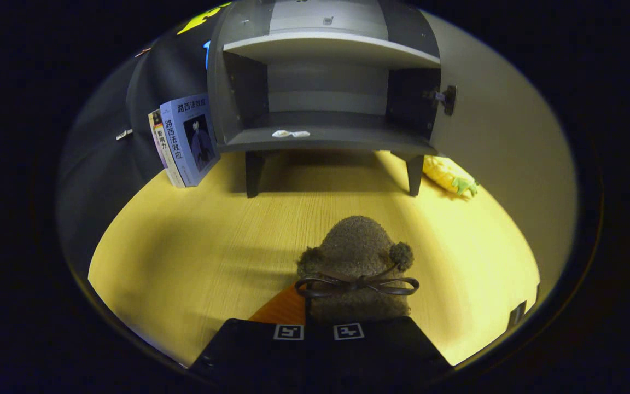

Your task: Open the shoe cabinet door, grab the shoes and put them into the shoe cabinet, then close the shoe cabinet door.

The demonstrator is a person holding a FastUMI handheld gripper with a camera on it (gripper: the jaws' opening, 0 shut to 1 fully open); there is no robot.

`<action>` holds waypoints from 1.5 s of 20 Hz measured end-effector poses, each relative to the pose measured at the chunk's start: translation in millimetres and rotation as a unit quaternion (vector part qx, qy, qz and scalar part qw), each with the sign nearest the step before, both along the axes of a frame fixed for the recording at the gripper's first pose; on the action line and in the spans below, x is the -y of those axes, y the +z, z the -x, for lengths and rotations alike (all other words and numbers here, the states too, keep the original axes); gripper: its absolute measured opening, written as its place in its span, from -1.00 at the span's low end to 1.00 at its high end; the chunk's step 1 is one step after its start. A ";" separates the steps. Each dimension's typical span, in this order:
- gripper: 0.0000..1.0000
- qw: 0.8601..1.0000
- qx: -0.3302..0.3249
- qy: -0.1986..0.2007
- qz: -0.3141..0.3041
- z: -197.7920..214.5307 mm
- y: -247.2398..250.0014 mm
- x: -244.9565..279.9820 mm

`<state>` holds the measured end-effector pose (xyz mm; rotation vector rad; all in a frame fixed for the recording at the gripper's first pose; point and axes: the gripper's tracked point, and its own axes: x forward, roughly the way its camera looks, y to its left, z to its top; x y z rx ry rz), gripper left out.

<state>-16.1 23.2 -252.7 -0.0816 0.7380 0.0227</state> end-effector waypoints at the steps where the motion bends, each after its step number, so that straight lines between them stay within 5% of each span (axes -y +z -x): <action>1: -0.90 1.000 0.004 0.000 -0.003 -2.1 11.3 -2.0; 19: -0.90 0.996 0.086 0.010 -0.027 -12.8 252.2 -9.8; 30: -0.90 0.994 0.106 0.011 -0.032 -63.4 315.1 -7.6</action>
